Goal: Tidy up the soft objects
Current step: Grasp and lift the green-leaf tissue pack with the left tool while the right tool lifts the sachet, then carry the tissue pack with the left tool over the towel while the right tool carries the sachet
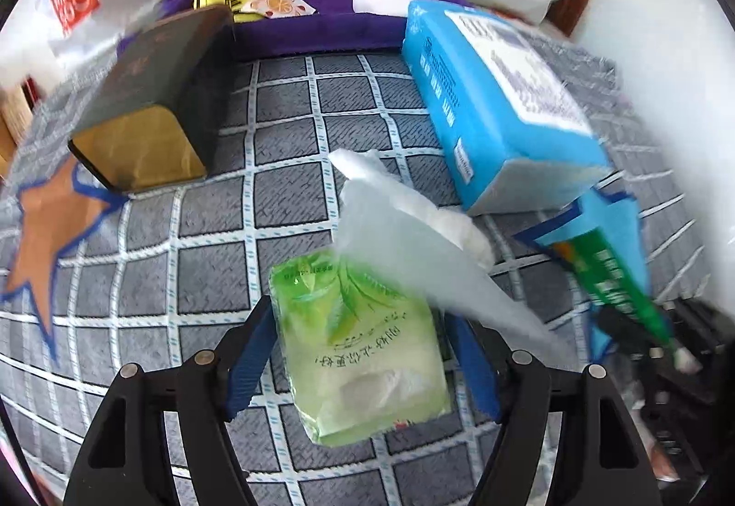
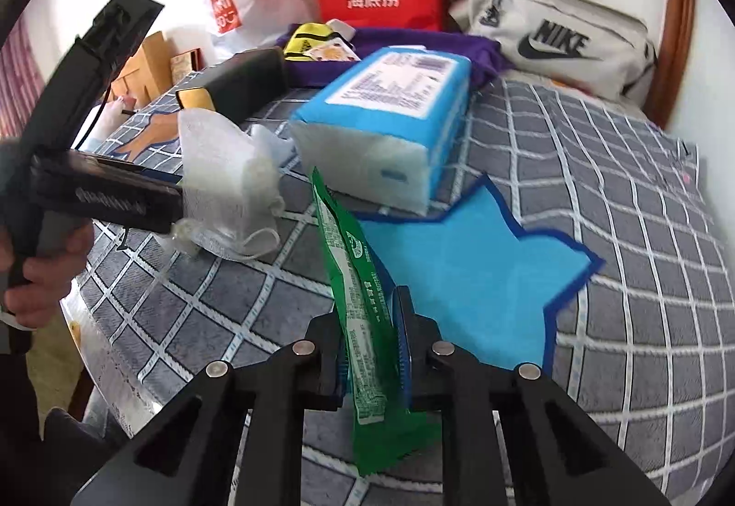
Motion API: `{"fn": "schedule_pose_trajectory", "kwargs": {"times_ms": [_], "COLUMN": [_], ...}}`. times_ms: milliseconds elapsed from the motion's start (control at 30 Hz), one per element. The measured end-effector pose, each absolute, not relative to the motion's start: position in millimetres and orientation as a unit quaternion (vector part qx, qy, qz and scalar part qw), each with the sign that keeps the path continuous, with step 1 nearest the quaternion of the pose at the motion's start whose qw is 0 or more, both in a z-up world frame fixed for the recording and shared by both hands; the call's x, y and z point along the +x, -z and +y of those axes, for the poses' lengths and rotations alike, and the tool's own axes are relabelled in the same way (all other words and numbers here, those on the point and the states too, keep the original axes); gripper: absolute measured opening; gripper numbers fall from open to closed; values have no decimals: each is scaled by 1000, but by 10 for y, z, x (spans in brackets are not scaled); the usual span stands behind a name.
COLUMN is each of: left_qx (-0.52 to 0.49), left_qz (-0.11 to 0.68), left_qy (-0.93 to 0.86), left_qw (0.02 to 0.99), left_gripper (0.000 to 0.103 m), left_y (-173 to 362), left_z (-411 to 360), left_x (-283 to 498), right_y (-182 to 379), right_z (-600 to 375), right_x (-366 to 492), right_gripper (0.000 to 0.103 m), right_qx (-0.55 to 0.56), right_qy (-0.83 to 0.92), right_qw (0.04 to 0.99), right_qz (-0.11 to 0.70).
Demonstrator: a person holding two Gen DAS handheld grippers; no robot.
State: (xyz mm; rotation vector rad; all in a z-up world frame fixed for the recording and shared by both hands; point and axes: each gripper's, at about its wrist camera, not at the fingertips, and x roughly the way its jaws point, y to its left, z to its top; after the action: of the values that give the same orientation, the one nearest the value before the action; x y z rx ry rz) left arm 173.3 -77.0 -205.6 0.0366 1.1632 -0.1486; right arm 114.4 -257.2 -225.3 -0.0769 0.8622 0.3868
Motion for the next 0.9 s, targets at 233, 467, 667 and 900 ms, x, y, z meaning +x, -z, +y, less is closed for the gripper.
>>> {"fn": "schedule_pose_trajectory", "kwargs": {"times_ms": [233,467,667,900], "left_qx": [9,-58,-86,-107], "left_qz": [542,544,534,521], "left_qy": [30,20,6,-3], "left_qw": [840,837,841,847], "left_gripper": [53,51,51,51], "left_y": [2004,1957,1866,1667], "left_z": [-479,57,322,478], "left_x": [1624,1476,1384,1410], "right_y": [2275,2145,1951,1678], "right_z": [-2602,-2639,-2587,-2531], "right_x": [1125,1077,1031,1043], "right_gripper": [16,13,12,12], "right_qx": [-22,-2,2,8], "right_qy": [-182,-170,-169,-171], "right_qw": [888,892,894,897], "right_qz": [422,419,416,407]}}
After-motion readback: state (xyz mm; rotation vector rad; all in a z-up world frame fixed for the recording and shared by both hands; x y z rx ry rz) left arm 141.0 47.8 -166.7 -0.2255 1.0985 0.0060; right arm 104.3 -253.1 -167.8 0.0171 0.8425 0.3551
